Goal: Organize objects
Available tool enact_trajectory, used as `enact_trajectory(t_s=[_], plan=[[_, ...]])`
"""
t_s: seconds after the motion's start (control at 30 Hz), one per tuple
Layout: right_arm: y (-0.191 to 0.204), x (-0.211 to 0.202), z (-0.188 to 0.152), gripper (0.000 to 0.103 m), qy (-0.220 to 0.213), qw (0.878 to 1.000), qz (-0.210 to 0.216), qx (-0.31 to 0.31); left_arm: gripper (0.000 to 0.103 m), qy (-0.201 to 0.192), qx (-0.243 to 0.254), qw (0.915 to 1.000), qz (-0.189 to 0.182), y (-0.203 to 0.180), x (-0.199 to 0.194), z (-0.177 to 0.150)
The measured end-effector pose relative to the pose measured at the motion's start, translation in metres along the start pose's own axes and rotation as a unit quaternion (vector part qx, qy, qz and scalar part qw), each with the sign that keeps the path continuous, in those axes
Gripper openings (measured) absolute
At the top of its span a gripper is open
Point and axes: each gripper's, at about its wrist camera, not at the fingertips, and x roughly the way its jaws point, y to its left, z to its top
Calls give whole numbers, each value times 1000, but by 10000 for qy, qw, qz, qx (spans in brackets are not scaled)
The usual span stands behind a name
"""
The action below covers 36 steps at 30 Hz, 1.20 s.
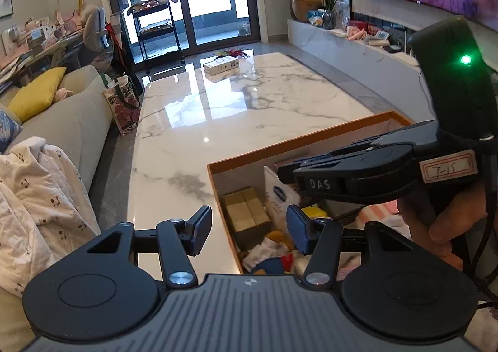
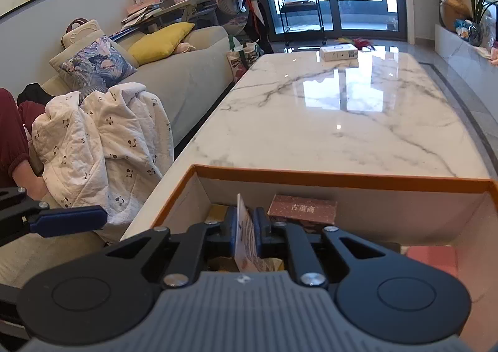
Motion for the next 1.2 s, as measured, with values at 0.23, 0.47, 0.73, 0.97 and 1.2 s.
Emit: enact_trajectory(t_s=[0.23,0.47,0.73,0.97,1.2], plan=[[7,-64,0,25,-354,9990,-237,-96,63,-248,-102,9996,-108,-17,-40,-5],[10,-157,-21,46,-948,9937,-550,-249,63,-614,-89,9980,-102,-45,-90,-7],[9,-257,-72,63,-1602,9834,-837,-155,79,-1157,-268,9917,-495,-77,-145,-24],[7,-296,-112,73,-1704,9795,-1073,3,89,-1660,-308,9853,-259,-97,-171,-55],[6,-293,-152,74,-1321,9819,-1358,27,89,-1697,-615,9836,31,-107,-167,-93]])
